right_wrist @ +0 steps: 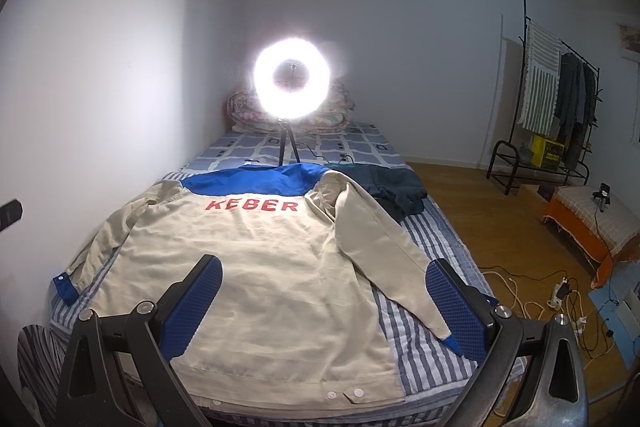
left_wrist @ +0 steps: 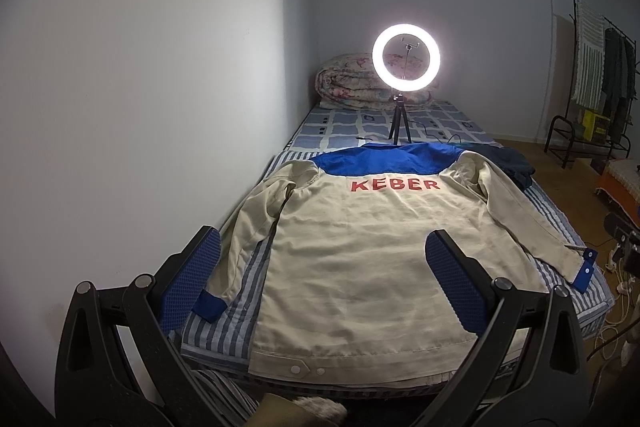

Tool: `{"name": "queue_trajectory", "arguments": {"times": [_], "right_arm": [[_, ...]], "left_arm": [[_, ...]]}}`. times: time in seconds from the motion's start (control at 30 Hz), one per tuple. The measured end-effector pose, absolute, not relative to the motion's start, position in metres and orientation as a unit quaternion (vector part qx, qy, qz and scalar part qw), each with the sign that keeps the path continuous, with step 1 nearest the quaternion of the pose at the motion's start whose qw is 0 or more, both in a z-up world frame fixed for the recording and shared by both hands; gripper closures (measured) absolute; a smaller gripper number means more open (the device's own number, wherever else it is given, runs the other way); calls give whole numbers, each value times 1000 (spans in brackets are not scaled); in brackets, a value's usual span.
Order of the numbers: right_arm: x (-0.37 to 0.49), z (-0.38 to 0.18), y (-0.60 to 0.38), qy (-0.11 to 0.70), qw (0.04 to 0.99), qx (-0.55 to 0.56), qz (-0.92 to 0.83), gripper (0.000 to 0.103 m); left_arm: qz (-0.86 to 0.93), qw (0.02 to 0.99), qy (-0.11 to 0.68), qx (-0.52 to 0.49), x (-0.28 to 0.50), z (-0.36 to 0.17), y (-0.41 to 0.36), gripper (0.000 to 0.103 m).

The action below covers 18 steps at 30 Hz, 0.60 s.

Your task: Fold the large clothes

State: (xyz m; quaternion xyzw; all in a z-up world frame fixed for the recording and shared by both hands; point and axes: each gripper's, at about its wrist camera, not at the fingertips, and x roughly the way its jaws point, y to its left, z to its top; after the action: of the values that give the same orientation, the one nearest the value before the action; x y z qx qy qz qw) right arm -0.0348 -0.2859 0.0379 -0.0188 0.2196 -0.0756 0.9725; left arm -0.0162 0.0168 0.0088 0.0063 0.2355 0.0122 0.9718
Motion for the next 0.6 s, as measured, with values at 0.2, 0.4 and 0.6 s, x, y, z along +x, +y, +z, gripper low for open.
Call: {"name": "queue_trajectory", "arguments": {"times": [0.2,0.4,0.6], "right_arm": [[-11,43,-257,192,981,-19,-22,0],[31,45,-208,210,974,-37,71,1],[80,31,-148,255,952,-45,164,10]], "left_arm": [[24,972,235,10,-24,-7,39,0],[22,966,256,3,-32,-43,63,4],[0,954,299,-13,-38,-72,81,20]]}}
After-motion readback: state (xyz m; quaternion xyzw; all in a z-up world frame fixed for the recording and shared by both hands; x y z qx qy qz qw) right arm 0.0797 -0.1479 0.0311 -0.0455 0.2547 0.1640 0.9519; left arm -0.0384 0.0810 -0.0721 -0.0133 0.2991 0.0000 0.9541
